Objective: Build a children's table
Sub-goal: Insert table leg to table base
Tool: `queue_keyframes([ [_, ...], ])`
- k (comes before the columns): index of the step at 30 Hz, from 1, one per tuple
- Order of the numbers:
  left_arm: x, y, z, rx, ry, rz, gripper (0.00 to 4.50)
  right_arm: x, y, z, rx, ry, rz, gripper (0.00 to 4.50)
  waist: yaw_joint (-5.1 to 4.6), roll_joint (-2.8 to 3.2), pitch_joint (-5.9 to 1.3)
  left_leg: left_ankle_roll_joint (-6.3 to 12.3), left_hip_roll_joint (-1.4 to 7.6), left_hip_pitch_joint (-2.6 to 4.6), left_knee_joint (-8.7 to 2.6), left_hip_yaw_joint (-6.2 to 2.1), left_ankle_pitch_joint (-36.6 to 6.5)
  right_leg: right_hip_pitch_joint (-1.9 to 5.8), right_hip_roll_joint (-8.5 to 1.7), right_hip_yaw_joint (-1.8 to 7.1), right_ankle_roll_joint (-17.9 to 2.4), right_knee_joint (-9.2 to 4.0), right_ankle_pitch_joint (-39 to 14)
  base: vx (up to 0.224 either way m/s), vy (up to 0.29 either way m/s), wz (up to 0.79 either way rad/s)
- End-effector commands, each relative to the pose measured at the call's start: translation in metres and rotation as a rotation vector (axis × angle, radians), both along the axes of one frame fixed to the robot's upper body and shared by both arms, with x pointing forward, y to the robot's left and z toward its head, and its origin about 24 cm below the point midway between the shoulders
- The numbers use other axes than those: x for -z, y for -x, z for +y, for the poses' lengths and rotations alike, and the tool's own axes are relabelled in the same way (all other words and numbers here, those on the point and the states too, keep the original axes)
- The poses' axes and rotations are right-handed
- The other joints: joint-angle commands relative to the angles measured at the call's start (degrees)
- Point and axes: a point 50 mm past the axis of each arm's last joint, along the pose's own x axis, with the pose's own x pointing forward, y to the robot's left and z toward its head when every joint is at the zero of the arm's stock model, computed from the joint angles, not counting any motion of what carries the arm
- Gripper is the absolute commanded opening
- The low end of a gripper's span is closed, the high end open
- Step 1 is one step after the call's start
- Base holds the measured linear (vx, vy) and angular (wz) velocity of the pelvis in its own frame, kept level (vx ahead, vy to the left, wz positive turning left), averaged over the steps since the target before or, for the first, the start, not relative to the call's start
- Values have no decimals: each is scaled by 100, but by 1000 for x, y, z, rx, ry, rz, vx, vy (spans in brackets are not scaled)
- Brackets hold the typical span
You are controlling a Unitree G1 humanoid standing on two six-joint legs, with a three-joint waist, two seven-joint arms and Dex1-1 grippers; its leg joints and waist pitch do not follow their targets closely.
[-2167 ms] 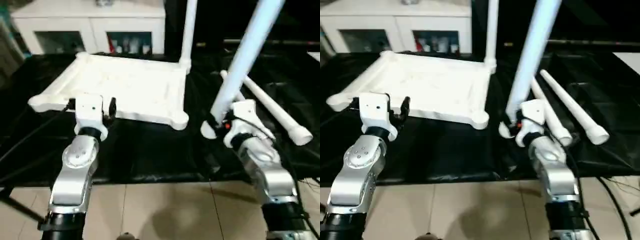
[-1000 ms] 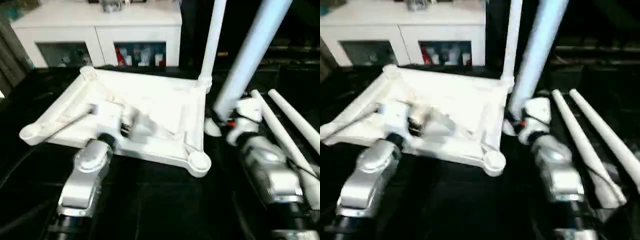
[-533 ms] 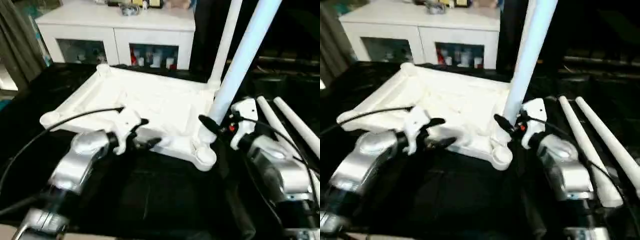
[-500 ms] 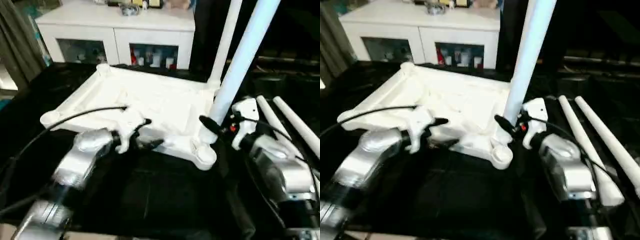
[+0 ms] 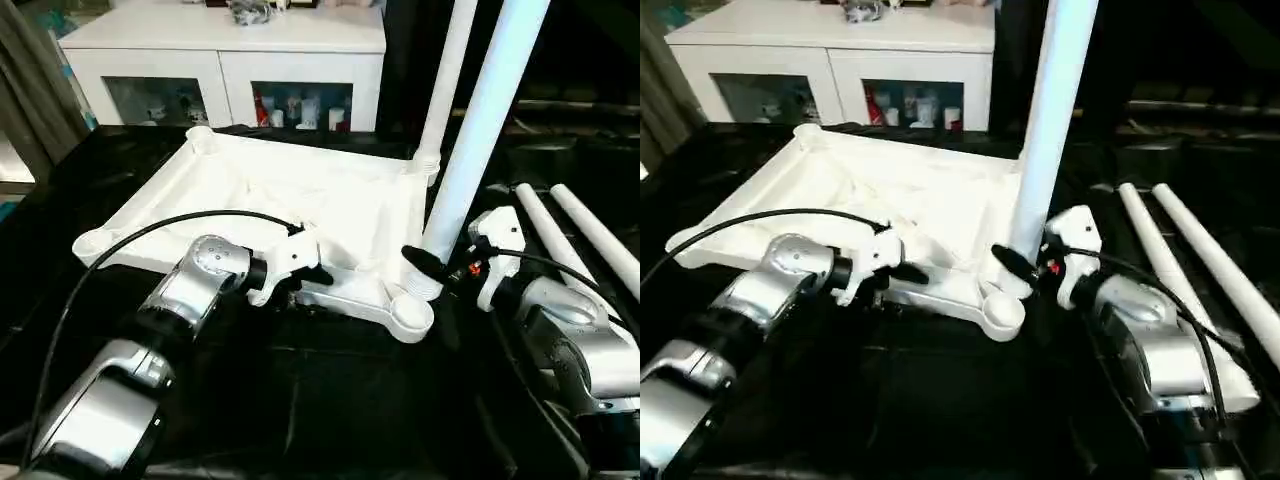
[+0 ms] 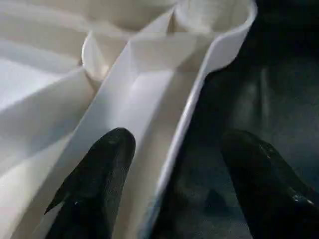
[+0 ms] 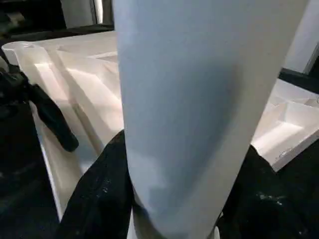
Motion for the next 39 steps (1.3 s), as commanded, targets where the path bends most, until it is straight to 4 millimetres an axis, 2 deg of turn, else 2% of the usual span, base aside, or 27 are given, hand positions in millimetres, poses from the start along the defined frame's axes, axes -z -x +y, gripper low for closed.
queue_keyframes([
  [1, -2, -2, -2, 28, -29, -20, 310, -3, 1, 1, -13, 14, -10, 189, 13, -38, -456, 415, 309, 26, -394, -96, -413, 334, -405, 213, -1622, -284, 277, 0, 0, 0],
  [2, 0, -2, -2, 40, -45, -22, 299, -3, 1, 2, -18, 19, -8, 189, 21, -32, -458, 485, 318, 31, -390, -84, -407, 325, -404, 209, -1683, -280, 324, 0, 0, 0],
  [4, 2, -3, -3, 55, -69, -26, 295, -1, 2, 2, -24, 28, -5, 189, 30, -32, -452, 492, 325, 34, -390, -79, -503, 317, -412, 210, -1700, -292, 224, 0, 0, 0],
  [5, 3, -3, -4, 65, -79, -22, 291, -1, 1, 3, -26, 28, -5, 189, 26, -26, -423, 439, 338, 36, -417, -77, -731, 311, -415, 208, -1694, -331, -92, 0, 0, 0],
  [7, 3, -3, -4, 77, -85, -21, 260, -1, 1, 3, -27, 26, -5, 189, 29, -17, -413, 373, 346, 50, -429, -72, -888, 302, -421, 210, -1677, -349, -319, 0, 0, 0],
  [9, 4, -4, -4, 100, -103, -20, 253, -1, 1, 4, -30, 25, -5, 189, 22, -20, -389, 251, 348, 59, -456, -62, -1116, 296, -419, 216, -1589, -395, -730, 0, 0, 0],
  [10, 4, -3, -4, 107, -106, -18, 253, -1, 1, 4, -31, 25, -6, 189, 29, 5, -390, 214, 353, 71, -461, -63, -1168, 290, -423, 218, -1574, -398, -800, 0, 0, 0],
  [11, 4, -3, -4, 111, -109, -16, 227, -2, 0, 5, -30, 24, -8, 189, 18, -4, -374, 143, 369, 72, -484, -58, -1266, 288, -422, 224, -1551, -411, -897, 0, 0, 0],
  [13, 4, -4, -3, 115, -110, -15, 215, -2, 0, 5, -26, 21, -11, 189, 22, -8, -374, 125, 363, 74, -483, -54, -1288, 287, -422, 226, -1541, -410, -925, 0, 0, 0],
  [14, 4, -4, -3, 116, -110, -16, 212, -2, 0, 5, -25, 20, -12, 189, 22, 10, -378, 115, 355, 70, -478, -51, -1284, 287, -422, 229, -1532, -413, -924, 0, 0, 0],
  [16, 3, -5, -4, 118, -110, -24, 206, -2, 1, 5, -24, 19, -12, 189, 23, 6, -388, 125, 354, 61, -471, -53, -1196, 299, -426, 232, -1541, -402, -802, 0, 0, 0],
  [18, 2, -7, -5, 120, -108, -27, 179, -1, 2, 6, -23, 19, -11, 189, 27, 44, -395, 163, 354, 59, -460, -52, -1099, 294, -422, 227, -1580, -386, -615, 0, 0, 0],
  [19, 1, -7, -5, 121, -108, -28, 179, -1, 2, 6, -23, 19, -11, 189, 25, 30, -399, 175, 355, 60, -460, -50, -1092, 297, -414, 222, -1606, -381, -543, 0, 0, 0],
  [20, 0, -8, -5, 127, -112, -36, 172, 0, 3, 6, -23, 18, -9, 189, 27, 44, -404, 174, 357, 64, -458, -51, -1089, 296, -414, 222, -1621, -374, -505, 0, 0, 0],
  [21, 0, -8, -5, 127, -112, -36, 172, 0, 3, 6, -23, 18, -9, 189, 27, 34, -401, 175, 353, 64, -458, -48, -1113, 301, -414, 221, -1620, -382, -503, 0, 0, 0],
  [22, 0, -9, -5, 127, -114, -39, 162, 0, 3, 6, -23, 19, -9, 189, 32, 52, -400, 171, 362, 69, -462, -54, -1121, 299, -419, 223, -1628, -377, -497, 0, 0, 0],
  [23, -1, -9, -5, 127, -115, -42, 147, 0, 3, 6, -23, 19, -9, 189, 29, 34, -398, 175, 360, 60, -463, -54, -1119, 309, -422, 222, -1636, -376, -486, 0, 0, 0],
  [25, -2, -10, -4, 130, -121, -44, 134, 0, 3, 6, -21, 19, -9, 189, 28, 63, -396, 193, 359, 59, -460, -51, -1121, 304, -424, 224, -1642, -377, -503, 0, 0, 0],
  [27, -3, -11, -4, 133, -127, -47, 128, 0, 4, 6, -20, 18, -9, 189, 26, 63, -395, 190, 356, 64, -458, -45, -1152, 300, -422, 224, -1651, -389, -540, 0, 0, 0],
  [29, -3, -12, -4, 134, -129, -49, 92, 0, 4, 6, -19, 18, -10, 189, 27, 62, -387, 158, 355, 65, -468, -45, -1213, 298, -421, 225, -1620, -409, -669, 0, 0, 0],
  [31, -4, -12, -3, 139, -134, -50, 87, 0, 4, 6, -19, 20, -9, 189, 28, 69, -379, 137, 362, 65, -479, -51, -1256, 299, -426, 226, -1609, -414, -743, 0, 0, 0],
  [37, -3, -12, -2, 142, -140, -43, 41, 0, 5, 6, -18, 18, -11, 189, 29, 81, -385, 143, 364, 59, -478, -50, -1232, 303, -430, 228, -1632, -407, -664, 0, 0, 0],
  [39, -2, -12, -1, 134, -139, -34, 33, 1, 5, 7, -18, 16, -10, 189, 20, 65, -386, 156, 365, 46, -482, -53, -1177, 315, -429, 225, -1638, -395, -605, 0, 0, 0],
])
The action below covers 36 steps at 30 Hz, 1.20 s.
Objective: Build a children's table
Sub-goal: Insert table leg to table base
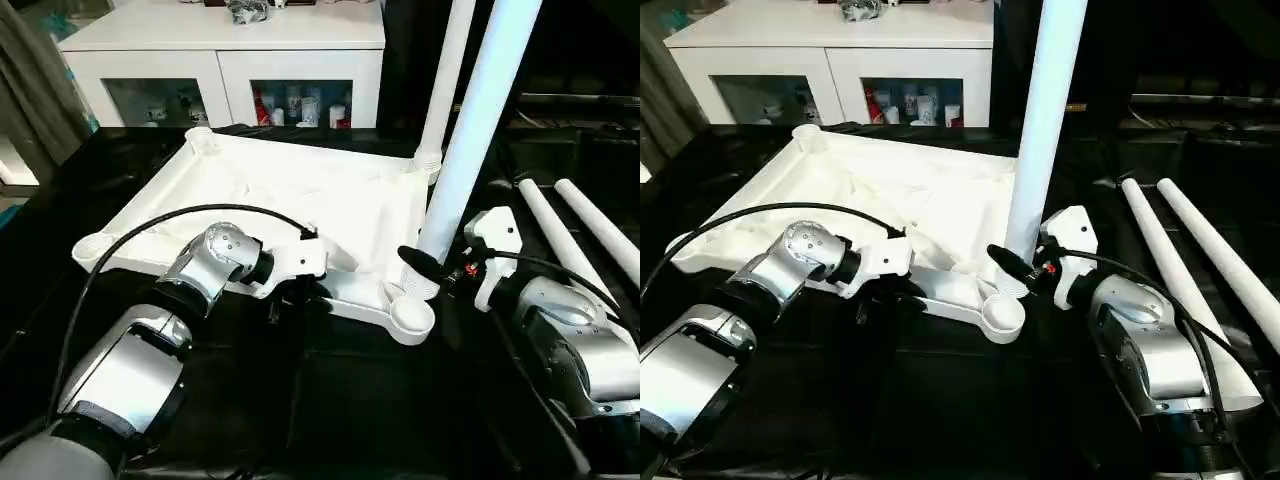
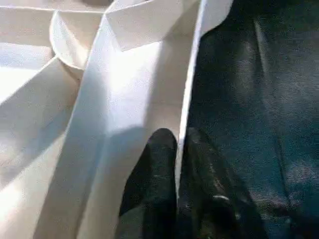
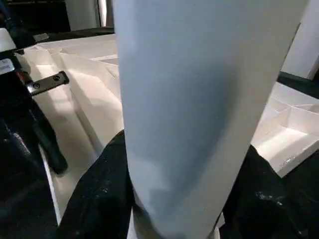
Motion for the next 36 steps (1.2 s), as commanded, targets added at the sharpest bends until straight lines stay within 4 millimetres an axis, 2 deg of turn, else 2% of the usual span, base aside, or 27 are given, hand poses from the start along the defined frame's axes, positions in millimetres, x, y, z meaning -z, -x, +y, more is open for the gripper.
queue_keyframes([
  [1, 1, -1, 7, -26, -14, 11, 23, 2, 3, 3, -7, 1, 5, 189, 24, -42, -388, 155, 323, 50, -468, -121, -1165, 337, -429, 220, -1633, -387, -582, 0, 0, 0],
  [3, 3, -1, 8, -25, -19, 14, 13, 2, 3, 3, -7, 1, 6, 189, 19, -37, -389, 195, 318, 49, -461, -118, -1132, 338, -434, 220, -1638, -391, -577, 0, 0, 0],
  [4, 8, 2, 12, -29, -29, 25, 9, 3, 3, 4, -8, -2, 8, 189, 13, -76, -387, 212, 317, 51, -461, -111, -1123, 337, -432, 221, -1634, -399, -589, 0, 0, 0],
  [6, 15, 6, 18, -47, -48, 45, 4, 3, 2, 5, 0, -12, 14, 189, 13, -60, -375, 231, 311, 46, -465, -110, -1142, 334, -439, 222, -1591, -416, -797, 0, 0, 0],
  [7, 16, 6, 18, -50, -50, 47, 4, 3, 2, 5, 2, -13, 14, 189, 10, -92, -374, 234, 313, 54, -469, -102, -1145, 328, -433, 223, -1575, -423, -848, 0, 0, 0],
  [8, 21, 7, 25, -92, -72, 58, 4, 4, -2, 4, 44, -27, 28, 189, 5, -73, -361, 211, 317, 56, -484, -107, -1142, 319, -438, 227, -1536, -431, -1025, 0, 0, 0],
  [9, 23, 8, 27, -111, -81, 60, 4, 5, -3, 3, 64, -31, 34, 189, -4, -103, -350, 198, 314, 51, -498, -104, -1165, 316, -431, 224, -1505, -445, -1130, 0, 0, 0],
  [10, 25, 7, 32, -159, -84, 63, 4, 6, -6, 2, 103, -44, 48, 189, -12, -94, -345, 153, 311, 57, -508, -107, -1229, 316, -433, 224, -1441, -456, -1353, 0, 0, 0],
  [12, 27, 6, 39, -258, -69, 67, 4, 9, -10, -1, 177, -81, 79, 189, -39, -120, -322, 96, 302, 69, -527, -106, -1315, 290, -439, 223, -1340, -492, -1793, 0, 0, 0],
  [13, 27, 6, 42, -308, -53, 62, 4, 10, -12, -2, 204, -104, 97, 189, -50, -108, -317, 70, 300, 70, -531, -116, -1375, 286, -451, 221, -1295, -506, -1985, 0, 0, 0],
  [14, 27, 7, 44, -339, -28, 62, 4, 11, -12, -2, 216, -121, 108, 189, -75, -146, -305, 22, 311, 54, -555, -146, -1425, 292, -467, 215, -1141, -522, -2419, 0, 0, 0],
  [15, 27, 7, 44, -339, -28, 62, 4, 11, -12, -2, 216, -121, 108, 189, -98, -135, -298, 26, 303, 43, -559, -141, -1449, 277, -457, 215, -1086, -547, -2513, 0, 0, 0],
  [16, 27, 10, 44, -375, 13, 58, 4, 12, -13, 0, 214, -145, 121, 189, -132, -261, -296, 41, 291, 28, -568, -131, -1483, 283, -442, 206, -953, -577, -2701, 0, 0, 0],
  [17, 27, 13, 45, -393, 29, 56, 4, 12, -13, 2, 207, -156, 128, 189, -136, -193, -322, 25, 312, 7, -571, -169, -1385, 312, -475, 206, -995, -498, -2557, 0, 0, 0],
  [18, 28, 17, 45, -418, 52, 52, 4, 13, -13, 5, 190, -170, 137, 189, -184, -171, -301, 42, 314, -20, -593, -172, -1424, 295, -464, 195, -938, -535, -2644, 0, 0, 0],
  [19, 28, 19, 45, -431, 62, 51, 1, 13, -13, 7, 179, -174, 141, 189, -208, -251, -295, 50, 322, -27, -598, -170, -1446, 291, -460, 192, -928, -541, -2653, 0, 0, 0],
  [20, 30, 27, 43, -468, 80, 59, 1, 13, -13, 11, 143, -181, 152, 189, -233, -250, -294, 59, 324, 1, -585, -160, -1485, 250, -453, 194, -937, -534, -2680, 0, 0, 0],
  [22, 31, 34, 41, -493, 88, 69, 0, 13, -14, 16, 110, -183, 164, 188, -248, -226, -284, 80, 319, 3, -588, -161, -1515, 230, -441, 200, -926, -556, -2730, 0, 0, 0],
  [23, 32, 37, 39, -506, 91, 76, 0, 13, -15, 17, 92, -176, 169, 188, -246, -280, -278, 92, 318, 44, -581, -140, -1576, 190, -426, 206, -932, -572, -2801, 0, 0, 0],
  [24, 32, 40, 38, -518, 86, 80, 0, 13, -16, 19, 73, -173, 175, 188, -248, -304, -274, 105, 307, 47, -574, -129, -1574, 175, -413, 210, -912, -585, -2820, 0, 0, 0],
  [25, 32, 43, 36, -526, 77, 79, 0, 12, -18, 20, 53, -176, 179, 188, -247, -287, -288, 86, 321, 55, -574, -138, -1563, 187, -423, 214, -946, -554, -2744, 0, 0, 0],
  [26, 32, 44, 36, -531, 68, 78, 0, 10, -20, 22, 35, -178, 179, 188, -246, -282, -280, 102, 315, 69, -574, -118, -1546, 161, -399, 221, -1000, -571, -2593, 0, 0, 0],
  [30, 27, 45, 30, -539, 91, 47, 0, 5, -27, 25, -48, -174, 182, 188, -229, -309, -300, 143, 314, 56, -562, -106, -1388, 192, -395, 224, -1138, -525, -2138, 0, 0, 0],
  [31, 25, 46, 28, -538, 96, 38, 0, 6, -28, 25, -64, -174, 189, 188, -228, -344, -302, 167, 308, 45, -553, -93, -1320, 199, -392, 225, -1147, -530, -2058, 0, 0, 0],
  [32, 23, 47, 27, -541, 97, 32, 0, 6, -29, 25, -74, -174, 194, 188, -205, -322, -313, 189, 312, 49, -546, -90, -1206, 204, -391, 226, -1192, -505, -1874, 0, 0, 0],
  [33, 20, 47, 25, -531, 103, 8, 0, 10, -31, 23, -83, -162, 205, 188, -206, -336, -327, 233, 315, 28, -532, -86, -1060, 224, -397, 221, -1255, -472, -1611, 0, 0, 0],
  [36, 18, 48, 24, -531, 98, -2, 0, 12, -34, 22, -91, -155, 215, 188, -187, -344, -335, 302, 300, 33, -508, -69, -896, 227, -379, 217, -1308, -462, -1409, 0, 0, 0],
])
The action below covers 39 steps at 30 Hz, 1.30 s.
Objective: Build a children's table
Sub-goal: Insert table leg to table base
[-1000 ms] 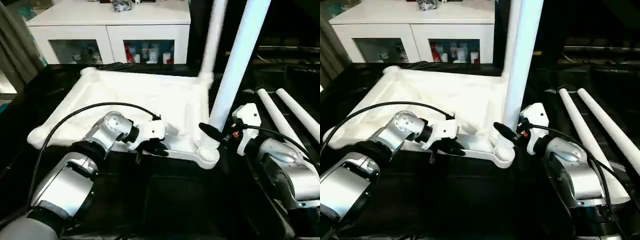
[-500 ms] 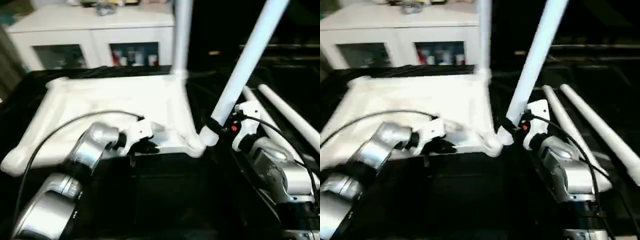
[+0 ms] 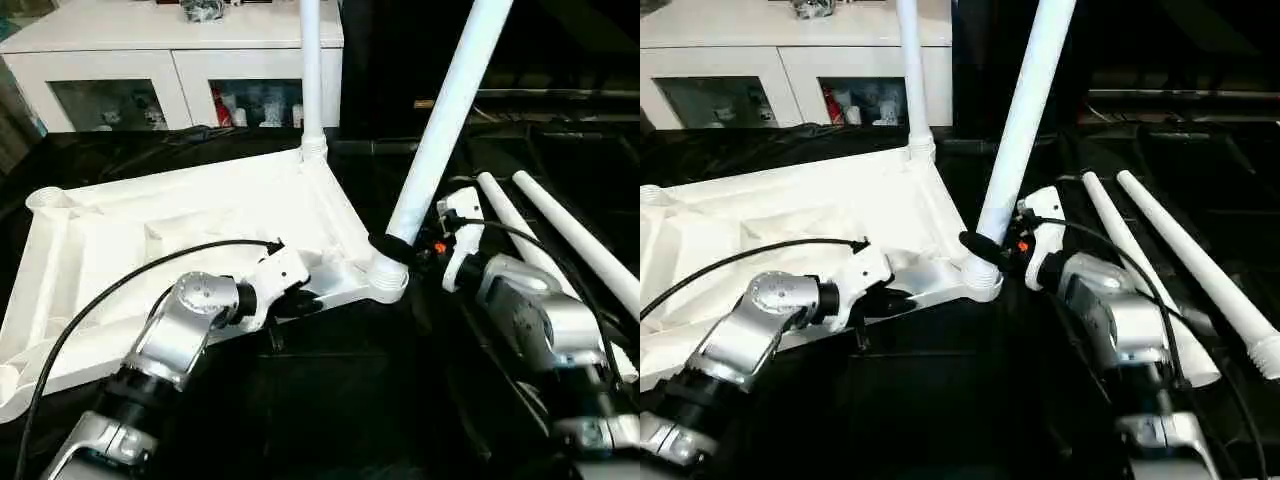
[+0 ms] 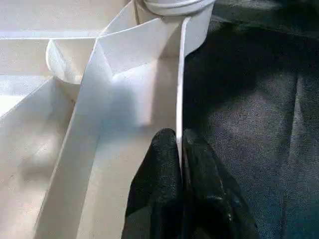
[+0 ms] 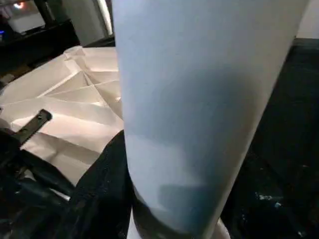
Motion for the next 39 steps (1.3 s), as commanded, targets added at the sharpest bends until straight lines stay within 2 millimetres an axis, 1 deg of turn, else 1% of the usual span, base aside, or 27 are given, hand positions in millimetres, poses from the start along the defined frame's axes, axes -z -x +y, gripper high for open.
queue_keyframes([
  [1, 7, 2, 9, -58, -52, 9, 0, 9, -1, -2, -15, 30, 36, 188, 66, -98, -356, 363, 297, -20, -398, -76, -879, 295, -383, 237, -1312, -438, -1334, 0, 0, 0],
  [2, 6, 2, 9, -50, -61, 3, 0, 10, -3, -3, -19, 30, 36, 188, 51, -101, -350, 384, 295, -28, -399, -81, -861, 298, -379, 226, -1370, -432, -1243, 0, 0, 0],
  [3, 6, 2, 9, -44, -68, -1, 0, 10, -5, -4, -24, 29, 36, 188, 48, -107, -354, 380, 294, -22, -395, -80, -898, 299, -380, 221, -1389, -427, -1263, 0, 0, 0],
  [5, 5, 3, 8, -32, -68, -11, 0, 11, -8, -6, -26, 26, 40, 188, 42, -138, -345, 372, 292, -18, -396, -75, -955, 301, -386, 224, -1394, -443, -1376, 0, 0, 0],
  [8, 2, 4, 7, -9, -68, -18, 0, 13, -11, -7, -29, 21, 46, 188, 38, -159, -348, 362, 302, -16, -396, -78, -955, 303, -381, 223, -1379, -435, -1384, 0, 0, 0],
  [9, 2, 5, 7, 0, -71, -19, 0, 13, -12, -6, -33, 13, 47, 188, 42, -150, -352, 359, 308, -10, -396, -82, -958, 302, -389, 223, -1395, -428, -1361, 0, 0, 0],
  [10, 1, 5, 7, 4, -73, -20, 0, 14, -12, -6, -34, 9, 47, 188, 30, -159, -350, 367, 305, -15, -397, -81, -938, 306, -379, 221, -1414, -423, -1298, 0, 0, 0],
  [13, 0, 5, 7, 13, -78, -23, 0, 14, -14, -6, -38, -7, 48, 188, 29, -159, -356, 360, 308, -4, -392, -79, -942, 306, -383, 219, -1458, -416, -1239, 0, 0, 0],
  [15, -1, 4, 8, 21, -83, -30, 0, 18, -15, -6, -45, -24, 60, 188, 21, -188, -350, 365, 301, -12, -388, -73, -979, 314, -386, 219, -1460, -427, -1328, 0, 0, 0],
  [17, -2, 3, 8, 22, -84, -32, 0, 21, -14, -6, -49, -45, 75, 188, 29, -173, -350, 360, 307, -10, -386, -72, -947, 312, -386, 222, -1465, -425, -1310, 0, 0, 0],
  [18, -2, 3, 8, 22, -84, -32, 0, 21, -14, -6, -49, -45, 75, 188, 37, -186, -356, 369, 313, -5, -387, -75, -905, 314, -388, 221, -1477, -413, -1256, 0, 0, 0],
  [20, -3, 2, 9, 22, -87, -37, 0, 28, -11, -9, -35, -80, 92, 188, 39, -180, -359, 380, 310, -4, -381, -71, -890, 315, -384, 218, -1509, -408, -1178, 0, 0, 0],
  [22, -3, 2, 9, 21, -88, -38, 0, 29, -10, -10, -28, -85, 94, 188, 39, -182, -361, 382, 311, -3, -380, -68, -888, 316, -381, 217, -1520, -407, -1157, 0, 0, 0],
  [24, -4, 0, 9, 16, -88, -42, 0, 35, -8, -14, 9, -108, 92, 188, 44, -159, -363, 383, 313, 8, -380, -69, -882, 312, -382, 214, -1542, -405, -1108, 0, 0, 0],
  [28, -5, -2, 8, 5, -85, -51, 0, 39, -2, -17, 49, -152, 74, 188, 50, -170, -363, 365, 314, 7, -387, -68, -916, 316, -374, 214, -1528, -409, -1104, 0, 0, 0],
  [30, -5, -4, 8, 0, -85, -56, 0, 43, 3, -18, 67, -162, 57, 188, 57, -147, -360, 337, 319, 19, -394, -72, -980, 308, -377, 212, -1503, -414, -1193, 0, 0, 0],
  [32, -5, -5, 7, -2, -85, -59, 0, 49, 10, -17, 72, -139, 38, 188, 71, -143, -359, 315, 324, 19, -400, -73, -1002, 304, -377, 217, -1469, -418, -1194, 0, 0, 0],
  [35, -5, -5, 7, 1, -85, -59, 0, 52, 16, -15, 71, -85, 11, 188, 97, -138, -358, 303, 320, 24, -404, -70, -1005, 299, -369, 219, -1440, -429, -1184, 0, 0, 0],
  [37, -5, -5, 7, 2, -86, -59, 0, 52, 17, -14, 67, -73, 3, 188, 99, -139, -359, 283, 320, 19, -412, -77, -1025, 307, -366, 216, -1427, -422, -1194, 0, 0, 0],
  [38, -5, -6, 7, 5, -92, -62, 0, 50, 18, -12, 44, -39, -12, 188, 102, -126, -349, 264, 317, 27, -416, -76, -1104, 296, -362, 216, -1400, -443, -1300, 0, 0, 0],
  [39, -5, -6, 7, 9, -97, -64, 0, 48, 19, -10, 20, -5, -26, 188, 99, -137, -354, 256, 315, 24, -413, -72, -1118, 300, -361, 219, -1386, -439, -1312, 0, 0, 0],
])
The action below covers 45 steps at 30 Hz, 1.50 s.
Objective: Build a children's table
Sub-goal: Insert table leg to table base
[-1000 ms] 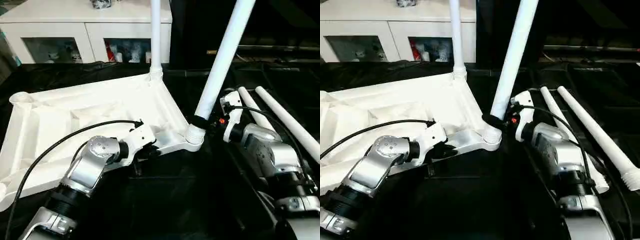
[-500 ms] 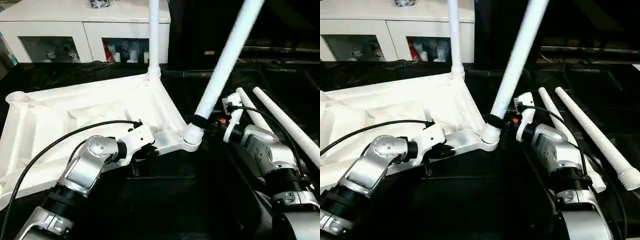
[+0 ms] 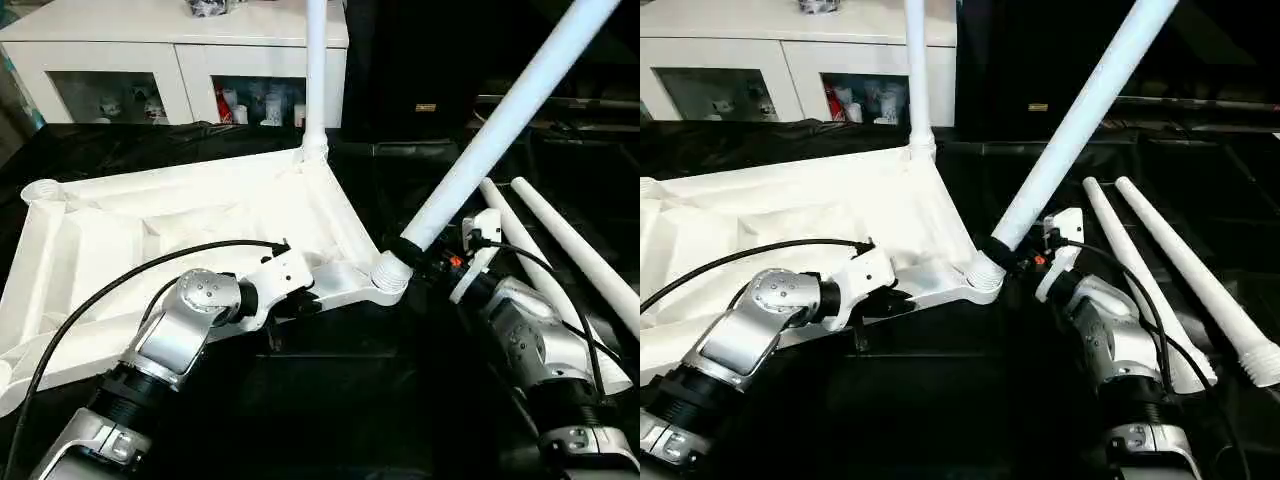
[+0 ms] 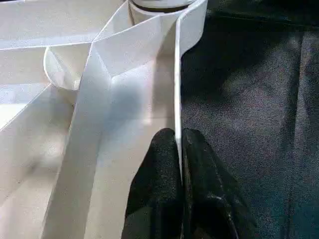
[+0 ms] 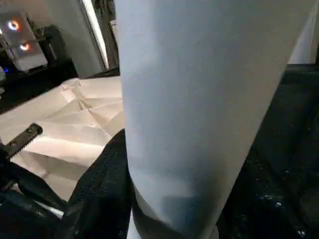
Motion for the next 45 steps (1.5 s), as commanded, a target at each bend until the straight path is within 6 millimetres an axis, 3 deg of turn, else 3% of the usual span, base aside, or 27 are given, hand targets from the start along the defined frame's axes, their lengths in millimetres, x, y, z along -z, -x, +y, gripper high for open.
queue_keyframes([
  [1, -2, -5, 8, -36, -36, -22, 0, 20, 9, -1, -20, 109, 83, 188, 57, -6, -347, 242, 288, 13, -423, -82, -1116, 304, -376, 230, -1321, -442, -1365, 0, 0, 0],
  [4, -2, -6, 8, -31, -41, -23, 0, 16, 11, 2, -66, 183, 60, 188, 62, -8, -342, 238, 285, 18, -425, -82, -1150, 299, -375, 234, -1282, -450, -1424, 0, 0, 0],
  [7, -1, -6, 8, -24, -45, -22, 0, 12, 10, 4, -125, 221, 57, 188, 62, -59, -338, 252, 288, 9, -425, -82, -1189, 298, -385, 237, -1239, -462, -1581, 0, 0, 0],
  [10, -1, -6, 8, -22, -47, -24, 0, 8, 8, 6, -168, 237, 66, 188, 66, -42, -346, 290, 291, 7, -415, -84, -1104, 296, -385, 239, -1259, -448, -1481, 0, 0, 0],
  [12, -2, -6, 8, -20, -47, -26, 0, 6, 5, 7, -210, 255, 79, 188, 69, -79, -347, 342, 287, 2, -406, -79, -1013, 300, -385, 233, -1292, -436, -1410, 0, 0, 0],
  [14, -2, -6, 8, -19, -46, -26, 0, 5, 5, 7, -224, 263, 85, 188, 74, -67, -344, 356, 290, 3, -401, -76, -1008, 296, -389, 235, -1309, -436, -1408, 0, 0, 0],
  [23, -5, -4, 5, 62, -53, -27, 0, 14, -1, 7, -301, 289, 131, 188, 83, -98, -363, 368, 296, 3, -388, -79, -945, 306, -403, 224, -1393, -409, -1276, 0, 0, 0],
  [26, -9, 0, 3, 178, -38, -45, 0, 20, 2, 6, -336, 286, 149, 188, 91, -116, -361, 383, 304, 7, -397, -83, -990, 302, -412, 222, -1398, -418, -1266, 0, 0, 0],
  [30, -12, 3, 6, 248, -47, -18, 0, 25, 6, 4, -377, 299, 155, 188, 80, -105, -364, 274, 323, 38, -426, -87, -1230, 287, -394, 219, -1435, -401, -1194, 0, 0, 0],
  [35, -15, -1, 10, 254, -61, -7, 0, 26, 8, 4, -399, 276, 155, 188, 96, -88, -349, 119, 320, 73, -447, -95, -1530, 289, -412, 236, -1393, -437, -1475, 0, 0, 0],
  [40, -16, -13, 9, 156, -49, -44, 0, 31, 3, 2, -313, 301, 161, 188, 95, -61, -356, 69, 315, 81, -457, -102, -1580, 287, -396, 231, -1419, -429, -1383, 0, 0, 0],
  [43, -15, -19, 7, 89, -23, -30, 0, 32, -5, 1, -207, 283, 173, 188, 84, -77, -325, -50, 302, 122, -468, -106, -1920, 258, -409, 228, -1331, -487, -1950, 0, 0, 0],
  [45, -14, -27, 5, 7, -10, -17, 0, 33, -14, 0, -89, 265, 195, 188, 70, -84, -312, -119, 290, 140, -471, -128, -2130, 223, -414, 215, -1136, -544, -2547, 0, 0, 0],
])
